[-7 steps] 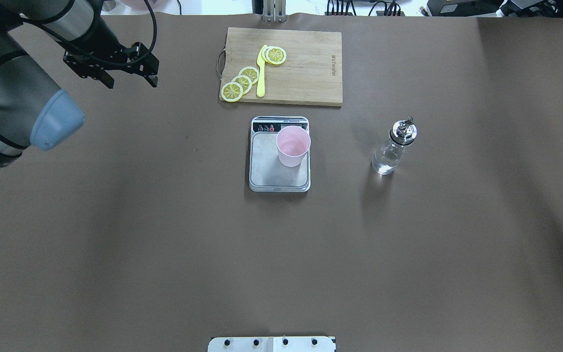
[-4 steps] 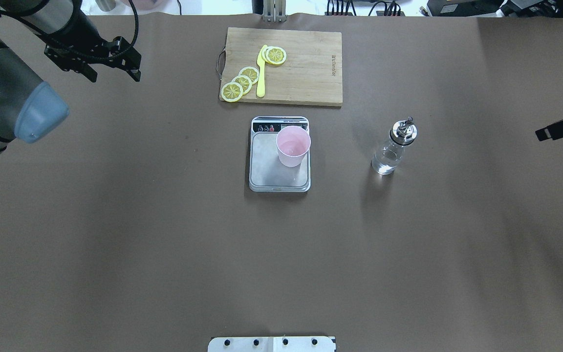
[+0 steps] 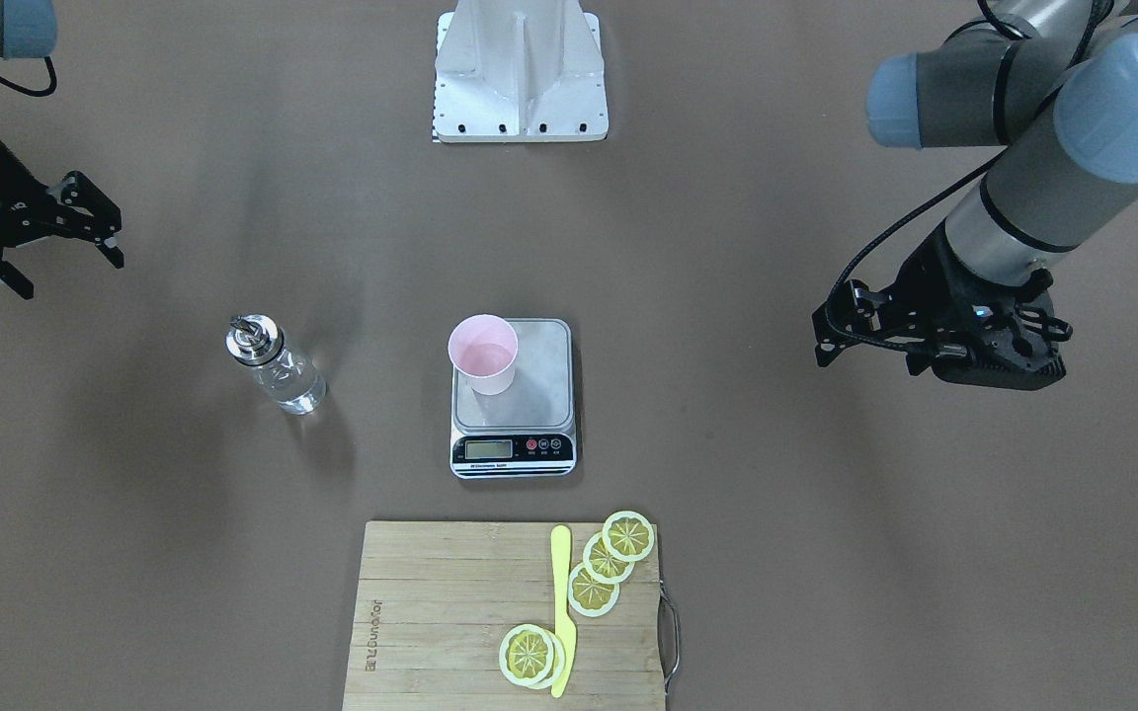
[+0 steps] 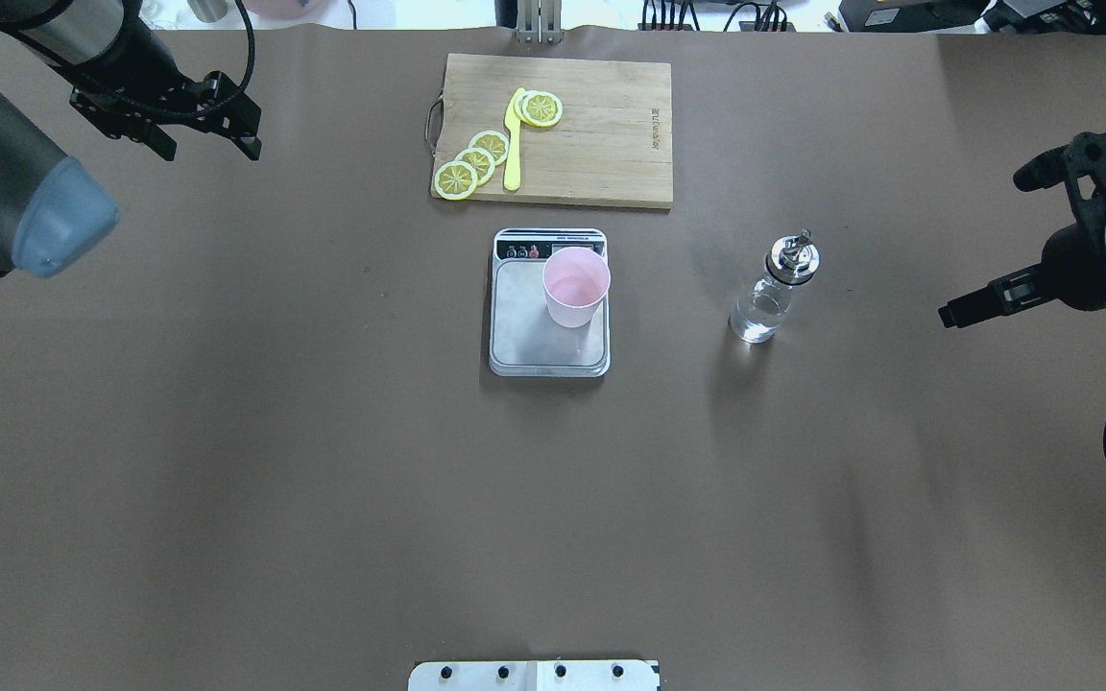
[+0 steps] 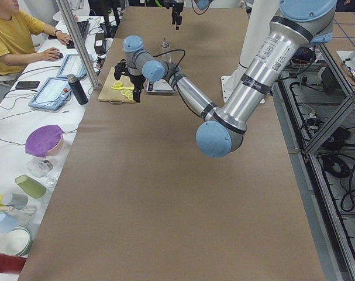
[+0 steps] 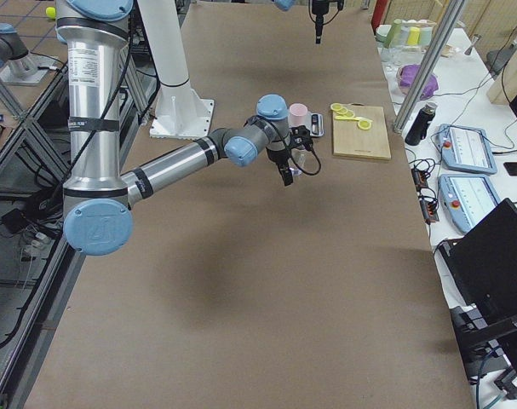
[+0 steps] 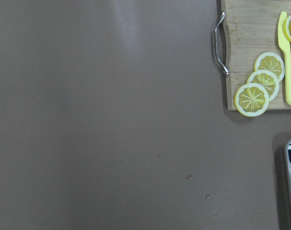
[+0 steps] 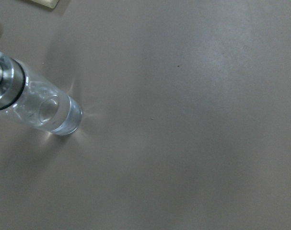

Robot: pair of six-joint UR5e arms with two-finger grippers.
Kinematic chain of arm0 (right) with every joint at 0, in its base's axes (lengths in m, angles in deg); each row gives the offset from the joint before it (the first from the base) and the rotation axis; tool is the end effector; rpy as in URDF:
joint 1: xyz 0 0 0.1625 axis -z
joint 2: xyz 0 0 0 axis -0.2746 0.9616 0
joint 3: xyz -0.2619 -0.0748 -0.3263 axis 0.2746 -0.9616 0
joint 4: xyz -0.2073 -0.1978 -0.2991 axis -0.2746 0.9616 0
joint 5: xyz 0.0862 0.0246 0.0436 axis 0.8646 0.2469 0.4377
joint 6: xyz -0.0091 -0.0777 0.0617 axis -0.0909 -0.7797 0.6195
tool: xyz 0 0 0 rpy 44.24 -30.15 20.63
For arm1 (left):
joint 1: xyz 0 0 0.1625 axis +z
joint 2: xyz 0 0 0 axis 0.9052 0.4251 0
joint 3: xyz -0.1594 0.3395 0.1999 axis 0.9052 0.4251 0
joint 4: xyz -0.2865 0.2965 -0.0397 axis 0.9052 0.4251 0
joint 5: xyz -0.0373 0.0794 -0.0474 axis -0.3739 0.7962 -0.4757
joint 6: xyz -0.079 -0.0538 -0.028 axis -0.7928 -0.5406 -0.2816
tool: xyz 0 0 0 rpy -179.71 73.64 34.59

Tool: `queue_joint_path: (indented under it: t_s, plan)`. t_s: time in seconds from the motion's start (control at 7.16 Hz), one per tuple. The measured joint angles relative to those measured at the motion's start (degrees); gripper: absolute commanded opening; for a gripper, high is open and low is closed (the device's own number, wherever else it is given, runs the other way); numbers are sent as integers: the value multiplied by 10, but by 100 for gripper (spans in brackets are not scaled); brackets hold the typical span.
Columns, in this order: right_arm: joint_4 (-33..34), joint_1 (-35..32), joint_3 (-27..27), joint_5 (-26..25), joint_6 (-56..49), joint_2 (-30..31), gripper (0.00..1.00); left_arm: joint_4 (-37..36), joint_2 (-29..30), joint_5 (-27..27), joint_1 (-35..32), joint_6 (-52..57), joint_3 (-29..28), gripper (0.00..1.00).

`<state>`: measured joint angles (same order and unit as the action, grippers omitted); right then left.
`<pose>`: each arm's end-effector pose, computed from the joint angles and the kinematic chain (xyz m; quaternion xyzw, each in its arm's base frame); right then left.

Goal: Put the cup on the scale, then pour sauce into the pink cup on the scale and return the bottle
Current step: 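Reach the right gripper toward the glass sauce bottle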

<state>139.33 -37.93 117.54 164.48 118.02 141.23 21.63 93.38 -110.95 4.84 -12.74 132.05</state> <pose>-0.2141 -0.4325 0.4102 0.1465 -0.4057 -0.1149 0.8949 0.2643 -0.5975 0.2726 0.0618 0.4421 0.0145 0.8947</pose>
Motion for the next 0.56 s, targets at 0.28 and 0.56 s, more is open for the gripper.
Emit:
queue_joint_path:
  t_s: [0.28, 0.56]
  plan:
    - [0, 49, 5, -39, 53, -18, 97, 0, -1, 0, 0, 0, 0, 100]
    - [0, 91, 13, -86, 67, -24, 97, 0, -1, 0, 0, 0, 0, 100]
